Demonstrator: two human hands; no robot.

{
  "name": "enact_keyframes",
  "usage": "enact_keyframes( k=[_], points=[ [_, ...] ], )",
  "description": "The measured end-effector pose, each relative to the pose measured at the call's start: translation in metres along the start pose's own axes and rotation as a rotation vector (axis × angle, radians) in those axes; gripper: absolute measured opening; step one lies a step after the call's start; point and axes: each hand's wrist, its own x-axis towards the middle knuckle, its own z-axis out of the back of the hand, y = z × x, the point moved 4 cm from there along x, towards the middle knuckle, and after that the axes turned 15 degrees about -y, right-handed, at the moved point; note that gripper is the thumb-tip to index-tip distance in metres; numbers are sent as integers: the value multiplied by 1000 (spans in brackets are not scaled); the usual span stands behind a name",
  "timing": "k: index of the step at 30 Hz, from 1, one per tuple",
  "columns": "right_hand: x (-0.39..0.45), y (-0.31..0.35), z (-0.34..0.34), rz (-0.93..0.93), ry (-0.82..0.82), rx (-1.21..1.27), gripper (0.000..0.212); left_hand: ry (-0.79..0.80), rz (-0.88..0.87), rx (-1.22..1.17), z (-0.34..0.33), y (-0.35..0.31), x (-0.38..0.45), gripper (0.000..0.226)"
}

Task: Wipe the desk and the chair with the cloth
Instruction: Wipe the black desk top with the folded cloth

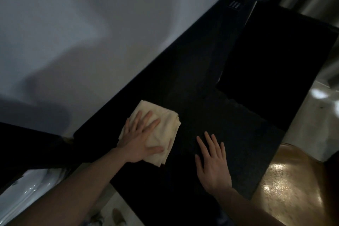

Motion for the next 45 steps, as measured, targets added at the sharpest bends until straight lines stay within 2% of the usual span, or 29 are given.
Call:
enact_keyframes(
  k=[12, 17, 21, 25, 37, 45],
  points=[
    [0, 1, 3, 2, 41, 25, 65, -62, -17, 59, -17, 21, -79, 109],
    [2, 0, 9, -1, 68, 91, 67, 11, 28, 28, -28, 21, -88, 111],
    [8, -6, 23, -8, 14, 183, 69, 59, 67, 23, -20, 14, -66, 112],
    [28, -30, 36, 14, -44, 169, 70, 105, 78, -19, -10, 2, -34, 113],
    [109, -108, 66, -68, -165, 103, 65, 102, 22, 6, 10, -54, 89, 116],
    [173, -164, 92, -55, -209, 29, 64, 70, 25, 1, 16, -99, 177, 114]
  ],
)
